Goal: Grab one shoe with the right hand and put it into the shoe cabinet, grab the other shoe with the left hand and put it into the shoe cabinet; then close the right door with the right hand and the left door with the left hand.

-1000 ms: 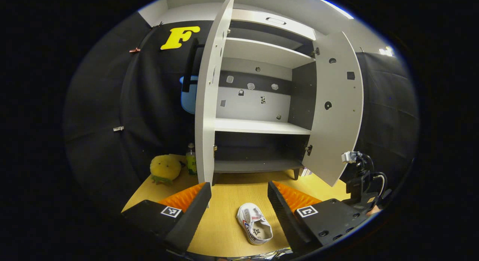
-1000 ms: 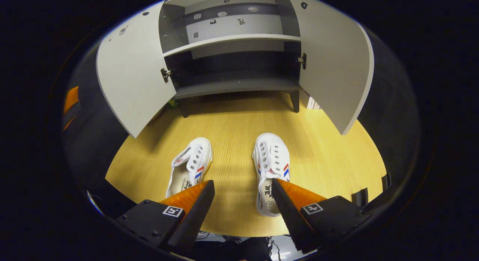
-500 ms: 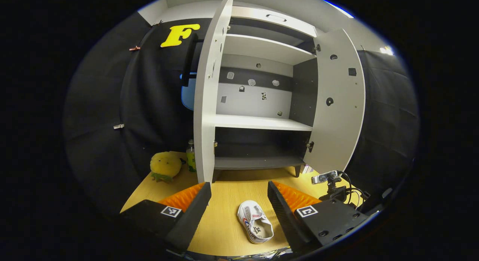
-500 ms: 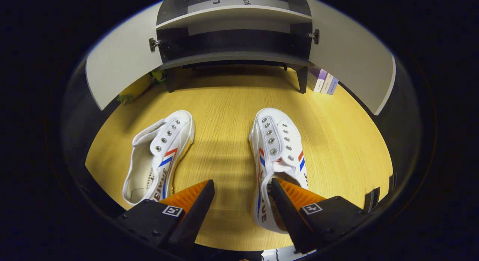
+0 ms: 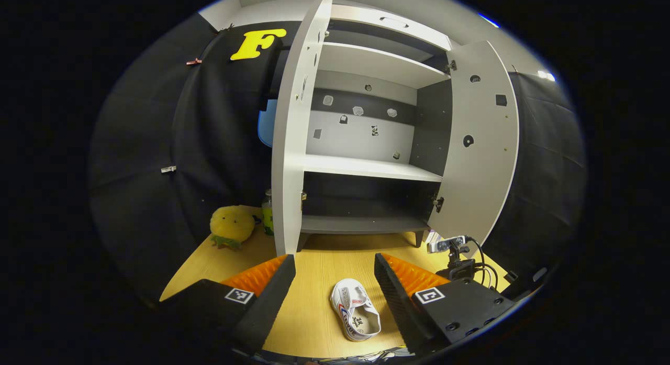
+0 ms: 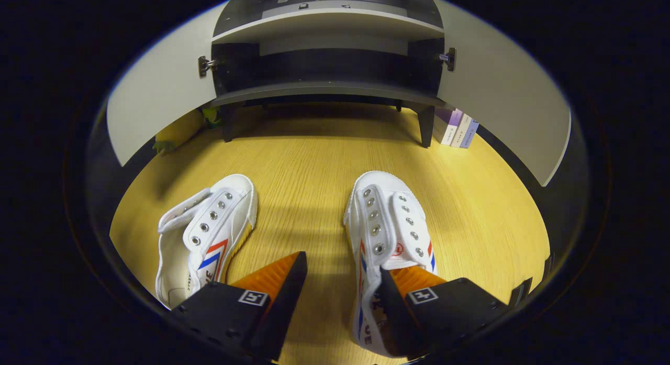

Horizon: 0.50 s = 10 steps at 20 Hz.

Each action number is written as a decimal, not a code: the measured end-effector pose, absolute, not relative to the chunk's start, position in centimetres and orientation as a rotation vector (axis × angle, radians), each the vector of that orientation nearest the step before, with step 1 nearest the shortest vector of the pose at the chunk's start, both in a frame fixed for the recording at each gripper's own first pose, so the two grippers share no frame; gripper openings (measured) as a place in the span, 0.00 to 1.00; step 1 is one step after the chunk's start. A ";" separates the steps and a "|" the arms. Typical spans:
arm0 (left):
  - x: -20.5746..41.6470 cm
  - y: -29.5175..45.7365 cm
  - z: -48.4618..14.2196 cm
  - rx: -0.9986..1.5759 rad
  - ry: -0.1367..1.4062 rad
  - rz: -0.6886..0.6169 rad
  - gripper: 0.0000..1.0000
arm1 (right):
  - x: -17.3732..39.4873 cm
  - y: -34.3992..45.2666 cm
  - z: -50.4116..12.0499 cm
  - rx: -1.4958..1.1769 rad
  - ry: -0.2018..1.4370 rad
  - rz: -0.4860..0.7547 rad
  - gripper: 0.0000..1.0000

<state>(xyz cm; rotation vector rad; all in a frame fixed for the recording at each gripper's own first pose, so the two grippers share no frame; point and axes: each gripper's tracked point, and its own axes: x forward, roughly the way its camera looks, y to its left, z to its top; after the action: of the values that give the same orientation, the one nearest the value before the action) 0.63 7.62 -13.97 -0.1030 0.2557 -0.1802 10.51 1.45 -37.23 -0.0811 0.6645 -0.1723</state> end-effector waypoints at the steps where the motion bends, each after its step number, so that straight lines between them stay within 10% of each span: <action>1: 0.6 7.6 -13.9 -0.104 0.255 -0.184 0.95 | 10.7 1.0 -37.1 -0.064 0.668 -0.189 0.70; 2: 0.5 7.6 -13.7 -0.103 0.253 -0.187 0.95 | 10.8 0.4 -37.0 -0.054 0.672 -0.210 0.34; 4: 0.5 7.5 -13.7 -0.096 0.245 -0.190 0.95 | 10.8 0.2 -37.2 -0.041 0.694 -0.216 0.20; 10: 0.3 7.5 -14.1 -0.087 0.268 -0.201 0.95 | 11.0 0.7 -37.1 -0.055 0.714 -0.181 0.08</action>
<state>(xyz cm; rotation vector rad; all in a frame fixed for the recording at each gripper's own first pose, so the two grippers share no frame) 0.34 7.51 -14.12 -0.0874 0.2676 -0.2009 10.97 0.67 -37.13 -0.0546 0.7143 -0.1808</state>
